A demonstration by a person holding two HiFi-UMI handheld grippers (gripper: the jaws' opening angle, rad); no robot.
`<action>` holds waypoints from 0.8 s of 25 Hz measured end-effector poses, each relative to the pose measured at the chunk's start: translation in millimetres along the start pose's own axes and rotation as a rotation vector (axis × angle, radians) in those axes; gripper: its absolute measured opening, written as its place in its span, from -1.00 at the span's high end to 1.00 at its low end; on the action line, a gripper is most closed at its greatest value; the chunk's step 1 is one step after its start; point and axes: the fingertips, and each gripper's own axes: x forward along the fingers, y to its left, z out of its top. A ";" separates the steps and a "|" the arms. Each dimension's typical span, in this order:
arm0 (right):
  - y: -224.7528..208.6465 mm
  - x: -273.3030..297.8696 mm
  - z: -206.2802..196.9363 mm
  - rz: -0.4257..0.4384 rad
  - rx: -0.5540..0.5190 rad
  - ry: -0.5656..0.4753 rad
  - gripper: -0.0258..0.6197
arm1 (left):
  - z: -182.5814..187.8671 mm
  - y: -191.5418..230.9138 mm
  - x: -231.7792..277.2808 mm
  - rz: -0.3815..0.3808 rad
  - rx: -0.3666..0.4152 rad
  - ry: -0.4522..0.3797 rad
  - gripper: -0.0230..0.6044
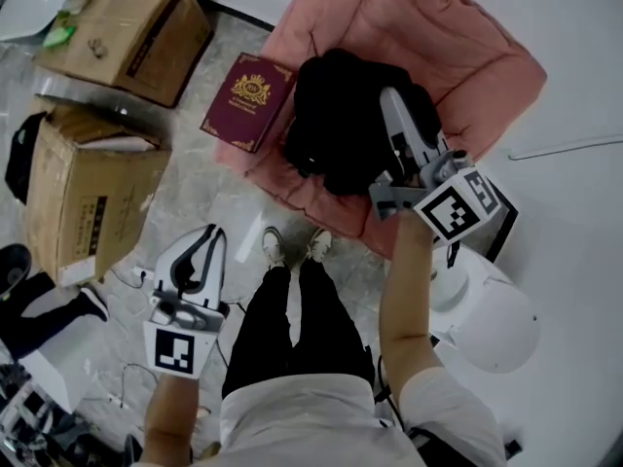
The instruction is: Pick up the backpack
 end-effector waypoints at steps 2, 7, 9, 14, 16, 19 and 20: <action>4.1 -0.3 -1.5 -0.005 0.002 0.000 0.83 | 4.2 -1.2 2.2 -0.012 0.005 -0.002 0.80; 12.6 -0.8 15.5 -0.010 -0.026 -0.021 0.83 | 7.0 9.0 -0.6 -0.006 0.014 0.001 0.80; 19.8 -1.2 27.0 -0.012 -0.048 -0.032 0.83 | 8.4 13.9 -4.2 0.005 0.014 0.002 0.81; 37.7 -8.1 67.1 -0.040 -0.105 -0.058 0.83 | 29.6 28.1 -13.6 0.032 0.026 -0.022 0.81; 46.5 -9.8 85.6 -0.046 -0.141 -0.066 0.83 | 45.0 35.7 -15.5 0.041 0.033 -0.045 0.81; 58.7 -13.0 110.6 -0.053 -0.179 -0.069 0.83 | 70.9 42.2 -15.9 0.053 0.042 -0.094 0.81; 62.8 -15.2 118.6 -0.056 -0.190 -0.071 0.83 | 78.7 42.4 -15.2 0.051 0.047 -0.107 0.81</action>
